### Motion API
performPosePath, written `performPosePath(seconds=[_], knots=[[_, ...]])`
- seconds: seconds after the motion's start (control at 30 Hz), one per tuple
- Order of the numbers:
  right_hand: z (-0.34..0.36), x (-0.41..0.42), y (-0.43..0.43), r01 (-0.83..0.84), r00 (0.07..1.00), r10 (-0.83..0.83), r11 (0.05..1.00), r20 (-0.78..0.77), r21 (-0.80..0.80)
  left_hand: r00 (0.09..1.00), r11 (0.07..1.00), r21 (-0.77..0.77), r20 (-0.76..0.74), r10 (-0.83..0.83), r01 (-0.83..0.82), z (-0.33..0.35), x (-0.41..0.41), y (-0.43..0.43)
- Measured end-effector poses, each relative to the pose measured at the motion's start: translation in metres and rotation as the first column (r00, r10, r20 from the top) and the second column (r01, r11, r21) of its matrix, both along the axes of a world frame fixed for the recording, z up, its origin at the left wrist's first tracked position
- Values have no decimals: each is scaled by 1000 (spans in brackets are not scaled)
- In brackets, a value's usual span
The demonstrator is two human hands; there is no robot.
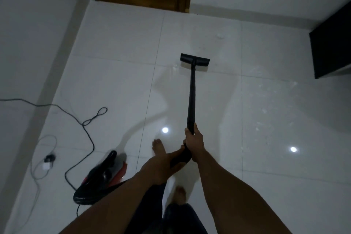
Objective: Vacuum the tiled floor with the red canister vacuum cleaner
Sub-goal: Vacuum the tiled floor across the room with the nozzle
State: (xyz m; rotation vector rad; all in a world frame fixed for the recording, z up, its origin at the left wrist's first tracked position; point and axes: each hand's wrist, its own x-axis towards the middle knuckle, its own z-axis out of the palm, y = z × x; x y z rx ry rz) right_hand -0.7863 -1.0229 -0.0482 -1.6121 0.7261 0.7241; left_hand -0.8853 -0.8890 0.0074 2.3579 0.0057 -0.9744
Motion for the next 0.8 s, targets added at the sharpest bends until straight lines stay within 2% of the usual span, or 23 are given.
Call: performPosePath(seconds=[0.1, 0.37, 0.57, 0.8], knots=[[6, -55, -23, 10, 1000, -10, 1000, -24, 23, 992, 1000, -3, 123, 4, -4, -16, -63, -24], [36, -185, -52, 110, 991, -104, 992, -83, 69, 996, 975, -200, -9, 91, -91, 27, -184, -53], [33, -284, -58, 31, 996, -29, 999, -80, 25, 995, 974, -207, -71, 75, -88, 41, -272, -54], [21, -394, -49, 73, 994, -70, 997, -88, 29, 992, 976, -202, -110, 54, -75, 43, -371, -43]])
